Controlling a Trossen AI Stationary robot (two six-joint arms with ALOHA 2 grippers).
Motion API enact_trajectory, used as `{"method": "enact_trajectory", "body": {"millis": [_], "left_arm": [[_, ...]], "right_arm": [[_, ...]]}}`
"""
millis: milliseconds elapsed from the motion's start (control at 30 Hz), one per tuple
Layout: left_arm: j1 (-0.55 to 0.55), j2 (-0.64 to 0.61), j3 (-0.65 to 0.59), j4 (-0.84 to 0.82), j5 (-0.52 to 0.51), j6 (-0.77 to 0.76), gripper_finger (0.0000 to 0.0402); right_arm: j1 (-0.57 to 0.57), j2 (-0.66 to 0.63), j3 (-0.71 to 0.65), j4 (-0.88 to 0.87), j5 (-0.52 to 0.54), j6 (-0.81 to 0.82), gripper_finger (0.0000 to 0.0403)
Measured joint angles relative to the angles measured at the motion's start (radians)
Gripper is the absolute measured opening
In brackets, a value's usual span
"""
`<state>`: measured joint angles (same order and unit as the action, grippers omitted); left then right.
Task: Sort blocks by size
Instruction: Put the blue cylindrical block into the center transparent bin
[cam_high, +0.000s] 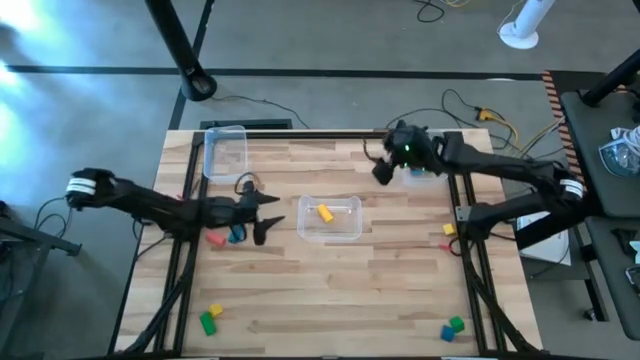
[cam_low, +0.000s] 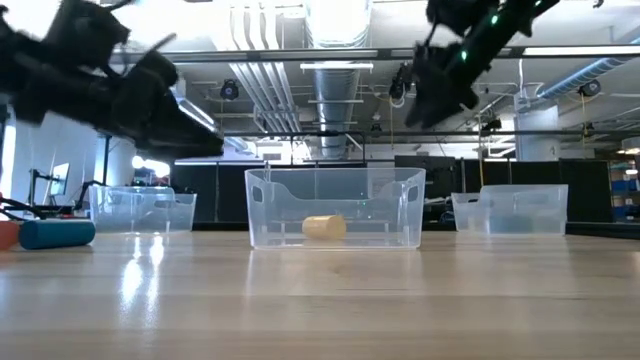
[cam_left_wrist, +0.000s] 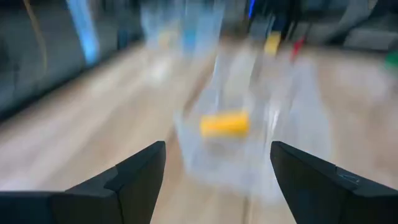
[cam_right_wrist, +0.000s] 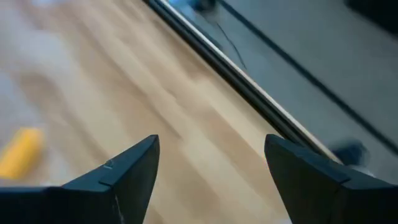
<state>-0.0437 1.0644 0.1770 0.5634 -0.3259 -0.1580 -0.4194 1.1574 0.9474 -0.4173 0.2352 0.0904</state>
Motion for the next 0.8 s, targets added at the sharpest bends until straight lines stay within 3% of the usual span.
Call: {"method": "enact_trajectory", "body": {"millis": [100, 200, 367, 533, 800], "left_arm": [[0.000, -0.071, 0.178, -0.500, -0.014, -0.125, 0.0272], [-0.004, -0.081, 0.336, -0.892, -0.040, -0.331, 0.0265], [-0.051, -0.024, 0.524, -1.396, 0.043, -0.734, 0.0258], [-0.066, 0.083, 0.639, -1.634, 0.136, -0.926, 0.0258], [-0.041, 0.277, 0.604, -1.672, 0.323, -0.954, 0.0253]], "right_arm": [[0.082, -0.026, -0.014, 0.072, 0.002, -0.026, 0.0269], [0.151, -0.036, -0.019, 0.083, 0.012, -0.050, 0.0263], [0.271, -0.046, -0.059, 0.104, 0.027, -0.084, 0.0254], [0.379, -0.060, -0.142, 0.204, 0.027, -0.104, 0.0253], [0.536, -0.087, -0.257, 0.228, 0.034, -0.027, 0.0263]]}}
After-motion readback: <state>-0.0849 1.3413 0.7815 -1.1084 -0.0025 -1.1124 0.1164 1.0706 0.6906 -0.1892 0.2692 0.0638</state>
